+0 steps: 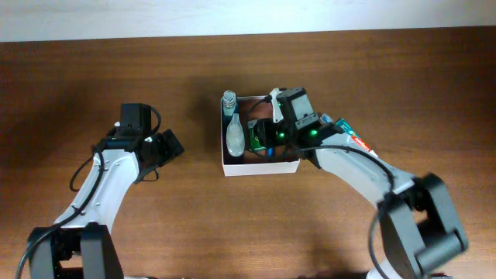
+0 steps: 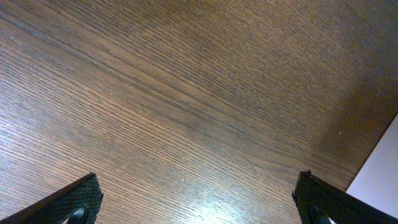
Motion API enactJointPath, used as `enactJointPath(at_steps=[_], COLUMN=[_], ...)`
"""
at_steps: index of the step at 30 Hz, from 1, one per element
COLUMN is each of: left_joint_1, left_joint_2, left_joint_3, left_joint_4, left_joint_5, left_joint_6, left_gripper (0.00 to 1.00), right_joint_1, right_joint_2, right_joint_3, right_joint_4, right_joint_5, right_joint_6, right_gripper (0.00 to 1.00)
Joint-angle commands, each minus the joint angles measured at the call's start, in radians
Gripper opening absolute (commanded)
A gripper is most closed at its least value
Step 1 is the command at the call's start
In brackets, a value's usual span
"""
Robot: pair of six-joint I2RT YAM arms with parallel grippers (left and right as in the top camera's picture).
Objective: Pack container
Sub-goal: 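Carry the Dettol soap into the pink box and release it, then move the right gripper back to the blue toothbrush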
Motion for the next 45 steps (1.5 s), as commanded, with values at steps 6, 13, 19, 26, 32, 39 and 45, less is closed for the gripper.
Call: enactJointPath(at_steps=[6,13,19,26,32,39,45], left_joint_1=[0.002,0.002,0.002,0.002,0.002,0.002,0.002], left_joint_2=[0.003,0.003,0.003,0.003,0.003,0.003,0.003], left_joint_3=[-0.003,-0.003,-0.003,-0.003,-0.003,-0.003,-0.003], left_joint_4=[-0.001,-0.001,-0.001,-0.001,-0.001,-0.001,-0.001], left_joint_5=[-0.007,-0.007,-0.007,-0.007,-0.007,-0.007,-0.007], left_joint_6=[0.005,0.005,0.005,0.005,0.005,0.005,0.005], left_gripper=[1.0,1.0,1.0,1.0,1.0,1.0,1.0], right_joint_1=[-0.003,-0.157,-0.333,-0.405,-0.404,-0.404,-0.404], right_joint_2=[-0.315,-0.4,-0.333,-0.168,-0.005,0.127,0.146], right_joint_3=[0.054,0.053,0.051,0.051,0.051,0.051,0.051], right_joint_4=[-0.214,-0.435,-0.534,-0.544,-0.533,-0.491,-0.455], right_joint_5=[0.187,0.301,0.3,0.172,0.172,0.172,0.172], right_joint_6=[-0.069,-0.071,-0.073,-0.184,-0.24,-0.309,-0.309], right_gripper=[0.56,0.61,0.66,0.67,0.68,0.68,0.68])
